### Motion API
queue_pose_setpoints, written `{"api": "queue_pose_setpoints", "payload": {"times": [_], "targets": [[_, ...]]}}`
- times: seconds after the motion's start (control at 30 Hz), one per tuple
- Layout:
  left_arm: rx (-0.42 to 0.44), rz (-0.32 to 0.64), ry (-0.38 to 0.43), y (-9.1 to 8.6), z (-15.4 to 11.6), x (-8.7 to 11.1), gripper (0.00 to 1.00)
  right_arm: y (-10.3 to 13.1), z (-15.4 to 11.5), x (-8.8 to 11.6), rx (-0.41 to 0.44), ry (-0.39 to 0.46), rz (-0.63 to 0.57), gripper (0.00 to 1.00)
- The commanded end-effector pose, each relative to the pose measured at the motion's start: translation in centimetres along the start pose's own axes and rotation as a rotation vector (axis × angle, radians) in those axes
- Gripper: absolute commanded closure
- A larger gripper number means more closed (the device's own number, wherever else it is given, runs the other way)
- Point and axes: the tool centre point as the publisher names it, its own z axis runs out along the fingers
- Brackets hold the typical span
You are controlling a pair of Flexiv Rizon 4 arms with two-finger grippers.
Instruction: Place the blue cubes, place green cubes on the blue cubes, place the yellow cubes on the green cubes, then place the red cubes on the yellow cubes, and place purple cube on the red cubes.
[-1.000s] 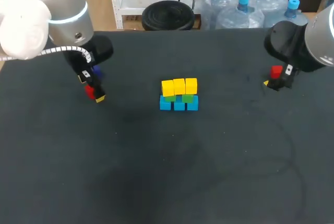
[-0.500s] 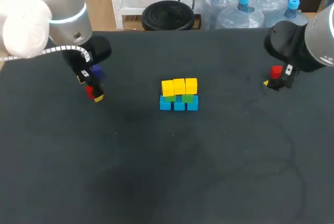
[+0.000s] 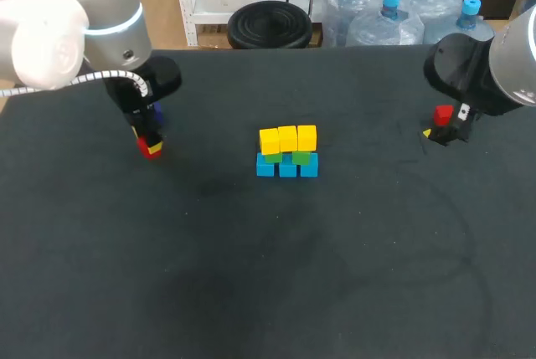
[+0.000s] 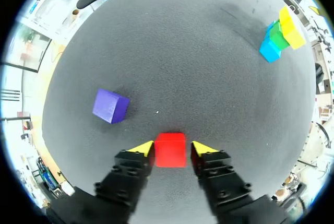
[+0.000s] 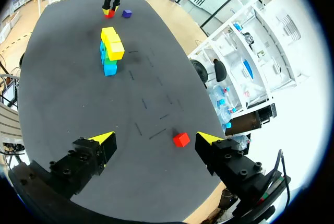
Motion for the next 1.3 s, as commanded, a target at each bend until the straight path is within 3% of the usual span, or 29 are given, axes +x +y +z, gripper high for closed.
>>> {"api": "queue_pose_setpoints", "payload": {"times": [0.03, 0.2, 0.57, 0.97, 1.3], "targets": [[0.007, 0.009, 0.007, -0.1, -0.2, -0.2, 1.0, 0.2, 0.0, 0.1, 0.009, -0.003, 0.002, 0.0], [0.02, 0.055, 0.009, -1.4, -0.8, -0.2, 1.0, 0.2, 0.0, 0.1, 0.009, -0.003, 0.002, 0.0], [-0.013, 0.251, -0.009, -5.6, -4.4, -1.8, 1.0, 0.2, 0.0, 0.1, 0.009, -0.003, 0.002, 0.0], [-0.017, 0.373, -0.069, -8.9, -10.6, -4.9, 1.0, 0.2, 0.0, 0.1, 0.009, -0.003, 0.002, 0.0], [-0.023, 0.421, -0.059, -12.2, -12.4, -8.5, 1.0, 0.2, 0.0, 0.1, 0.009, -0.003, 0.002, 0.0]]}}
